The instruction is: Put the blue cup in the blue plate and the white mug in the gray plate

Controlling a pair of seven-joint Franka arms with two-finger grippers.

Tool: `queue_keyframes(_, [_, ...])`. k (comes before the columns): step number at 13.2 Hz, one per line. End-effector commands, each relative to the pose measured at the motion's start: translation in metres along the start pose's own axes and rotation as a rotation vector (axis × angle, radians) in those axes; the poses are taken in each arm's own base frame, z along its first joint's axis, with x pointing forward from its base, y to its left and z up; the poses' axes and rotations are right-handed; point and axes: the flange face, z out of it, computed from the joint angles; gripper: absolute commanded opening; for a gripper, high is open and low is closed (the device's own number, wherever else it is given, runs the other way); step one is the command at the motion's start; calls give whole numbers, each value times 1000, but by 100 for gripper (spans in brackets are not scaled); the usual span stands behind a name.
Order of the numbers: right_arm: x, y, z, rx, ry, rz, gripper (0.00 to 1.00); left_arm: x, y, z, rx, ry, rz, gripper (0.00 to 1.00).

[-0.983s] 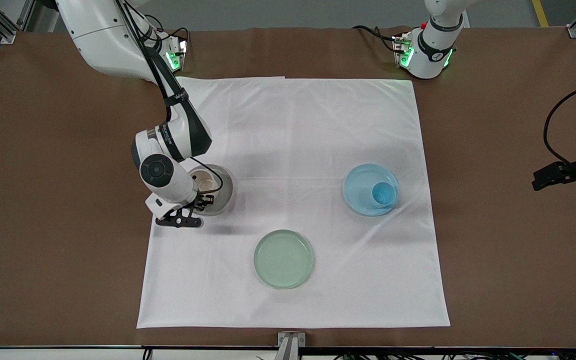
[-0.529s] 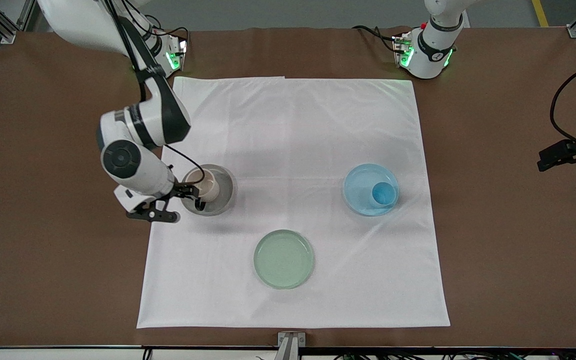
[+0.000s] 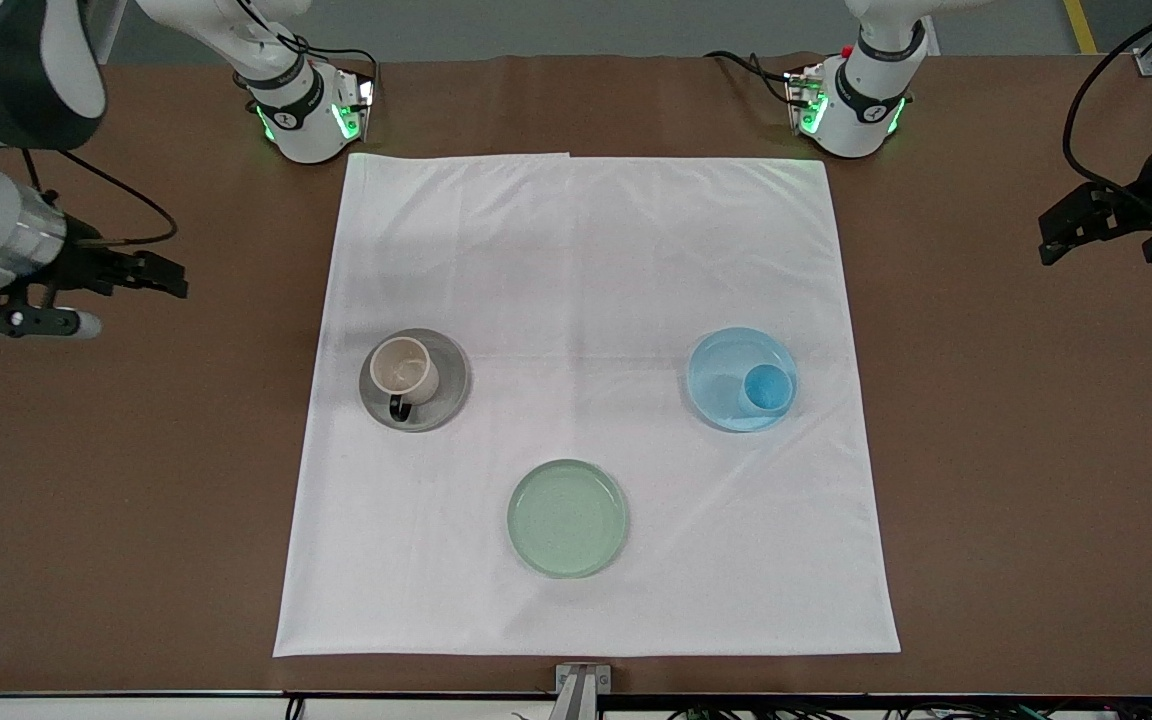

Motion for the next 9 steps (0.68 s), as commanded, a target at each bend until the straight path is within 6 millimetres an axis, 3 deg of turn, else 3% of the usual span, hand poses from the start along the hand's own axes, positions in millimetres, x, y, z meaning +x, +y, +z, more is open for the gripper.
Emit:
queue_keyframes(1, [-9,17,-6,5,30,-26,100,-29,-4,2,-24,-14,-9,100])
queue_keyframes(3, [-7,25,-20,4,60,-38,100,-48,5,-1,-23,-4,-7,100])
queue_keyframes(9, [10,26,-106,-7,204,-30,100,-47,5,3,-20,-16,-13,100])
